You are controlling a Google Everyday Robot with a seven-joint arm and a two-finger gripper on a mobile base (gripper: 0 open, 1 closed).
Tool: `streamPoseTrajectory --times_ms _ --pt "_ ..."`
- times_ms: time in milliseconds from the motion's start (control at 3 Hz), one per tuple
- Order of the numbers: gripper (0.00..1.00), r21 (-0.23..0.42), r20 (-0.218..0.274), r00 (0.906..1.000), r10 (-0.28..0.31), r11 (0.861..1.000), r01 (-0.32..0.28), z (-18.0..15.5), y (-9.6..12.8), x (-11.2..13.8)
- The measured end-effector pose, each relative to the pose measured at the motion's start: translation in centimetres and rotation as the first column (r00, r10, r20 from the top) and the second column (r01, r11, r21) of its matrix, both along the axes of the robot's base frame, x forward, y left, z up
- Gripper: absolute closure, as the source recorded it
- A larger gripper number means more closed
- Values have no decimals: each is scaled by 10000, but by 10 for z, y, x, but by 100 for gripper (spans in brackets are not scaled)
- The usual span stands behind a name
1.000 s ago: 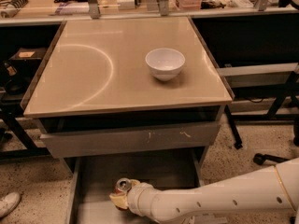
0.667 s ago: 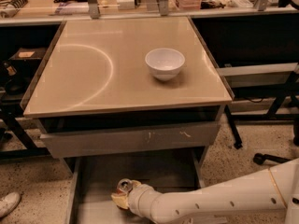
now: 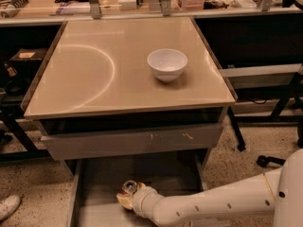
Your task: Place coke can into middle drawer
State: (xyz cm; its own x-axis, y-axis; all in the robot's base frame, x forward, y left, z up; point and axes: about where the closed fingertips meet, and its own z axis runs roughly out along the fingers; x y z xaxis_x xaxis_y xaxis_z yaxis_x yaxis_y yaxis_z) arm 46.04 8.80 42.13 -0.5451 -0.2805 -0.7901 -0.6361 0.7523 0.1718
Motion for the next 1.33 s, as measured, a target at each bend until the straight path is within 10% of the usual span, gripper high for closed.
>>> streamPoseTrajectory --times_ms 667,1333 --pt "100 -289 187 9997 -170 9994 176 -11 -5 9" --pt "59 -291 190 9997 -172 9994 178 -12 -5 9"
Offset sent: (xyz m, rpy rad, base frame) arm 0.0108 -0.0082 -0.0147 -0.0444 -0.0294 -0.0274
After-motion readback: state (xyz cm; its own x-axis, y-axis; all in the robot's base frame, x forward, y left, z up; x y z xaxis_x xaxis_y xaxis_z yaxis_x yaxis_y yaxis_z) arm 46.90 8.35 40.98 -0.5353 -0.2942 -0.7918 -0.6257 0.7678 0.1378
